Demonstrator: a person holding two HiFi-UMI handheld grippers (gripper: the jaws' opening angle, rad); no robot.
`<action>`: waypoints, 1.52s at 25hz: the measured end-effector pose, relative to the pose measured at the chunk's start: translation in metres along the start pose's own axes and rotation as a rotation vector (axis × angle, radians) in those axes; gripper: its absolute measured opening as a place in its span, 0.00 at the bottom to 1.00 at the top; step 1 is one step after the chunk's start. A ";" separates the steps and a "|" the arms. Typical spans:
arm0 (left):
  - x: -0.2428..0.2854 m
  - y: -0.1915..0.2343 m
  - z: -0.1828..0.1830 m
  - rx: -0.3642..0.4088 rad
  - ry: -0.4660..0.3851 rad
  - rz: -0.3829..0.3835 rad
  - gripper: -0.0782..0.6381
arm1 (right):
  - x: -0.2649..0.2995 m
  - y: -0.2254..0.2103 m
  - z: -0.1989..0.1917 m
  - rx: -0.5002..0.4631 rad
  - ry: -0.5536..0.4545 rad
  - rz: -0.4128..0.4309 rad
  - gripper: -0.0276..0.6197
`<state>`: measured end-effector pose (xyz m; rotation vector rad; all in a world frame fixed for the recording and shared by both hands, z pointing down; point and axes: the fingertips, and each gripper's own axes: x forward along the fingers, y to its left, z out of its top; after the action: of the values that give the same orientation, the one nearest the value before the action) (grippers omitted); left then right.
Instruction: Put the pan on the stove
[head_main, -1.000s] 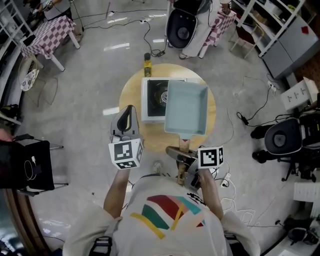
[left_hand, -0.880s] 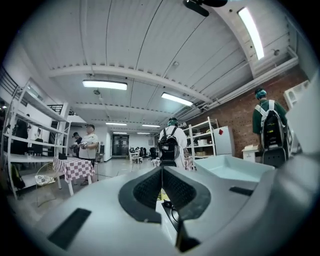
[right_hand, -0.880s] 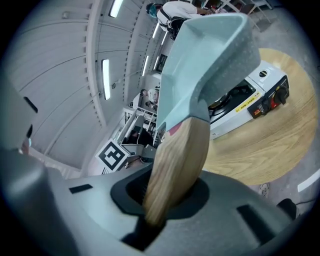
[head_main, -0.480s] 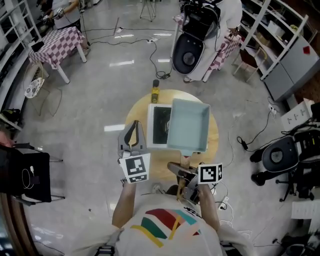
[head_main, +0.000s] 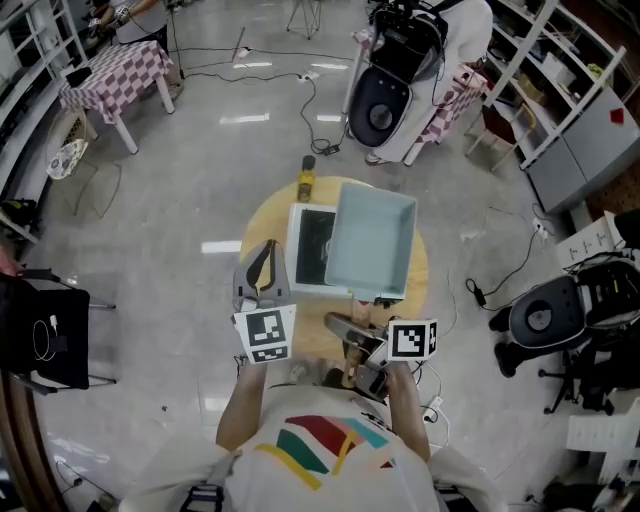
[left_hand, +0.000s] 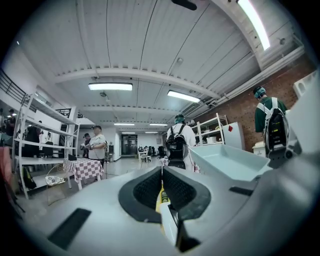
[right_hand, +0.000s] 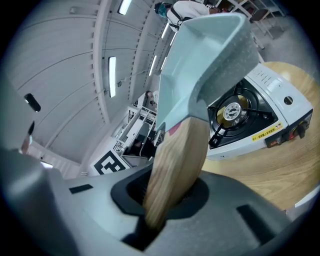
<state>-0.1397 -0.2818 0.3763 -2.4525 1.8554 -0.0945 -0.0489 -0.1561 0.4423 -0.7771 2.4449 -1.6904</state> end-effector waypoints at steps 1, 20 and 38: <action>0.001 -0.001 0.003 0.003 0.001 0.003 0.12 | 0.000 0.000 0.001 -0.005 0.008 0.003 0.08; 0.022 -0.028 0.015 -0.024 -0.019 0.028 0.12 | -0.011 -0.008 0.015 -0.002 0.069 0.063 0.08; 0.026 -0.022 -0.002 -0.022 0.028 0.045 0.12 | 0.007 -0.030 0.039 0.011 0.093 0.071 0.08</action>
<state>-0.1112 -0.3010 0.3804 -2.4340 1.9318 -0.1070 -0.0309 -0.2008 0.4554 -0.6160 2.4882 -1.7509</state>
